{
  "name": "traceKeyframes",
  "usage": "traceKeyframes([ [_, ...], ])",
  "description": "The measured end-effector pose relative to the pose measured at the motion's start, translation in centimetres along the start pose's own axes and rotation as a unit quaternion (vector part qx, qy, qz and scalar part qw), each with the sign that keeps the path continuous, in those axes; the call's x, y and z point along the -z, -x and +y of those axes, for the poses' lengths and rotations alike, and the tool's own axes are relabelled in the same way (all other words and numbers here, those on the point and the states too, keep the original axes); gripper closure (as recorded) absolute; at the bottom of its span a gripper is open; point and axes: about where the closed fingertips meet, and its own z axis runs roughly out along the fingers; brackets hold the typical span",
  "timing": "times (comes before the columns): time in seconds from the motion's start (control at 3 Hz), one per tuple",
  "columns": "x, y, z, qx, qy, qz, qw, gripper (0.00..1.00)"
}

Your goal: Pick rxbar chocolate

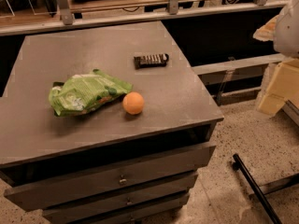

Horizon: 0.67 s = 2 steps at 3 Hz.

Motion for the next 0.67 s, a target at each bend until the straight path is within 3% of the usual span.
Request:
traceKeyframes([
  [0.33, 0.0, 0.0, 0.0, 0.000, 0.000, 0.000, 1.0000, 0.00],
  [0.67, -0.9, 1.2, -2.7, 0.027, -0.007, -0.017, 0.9995, 0.00],
])
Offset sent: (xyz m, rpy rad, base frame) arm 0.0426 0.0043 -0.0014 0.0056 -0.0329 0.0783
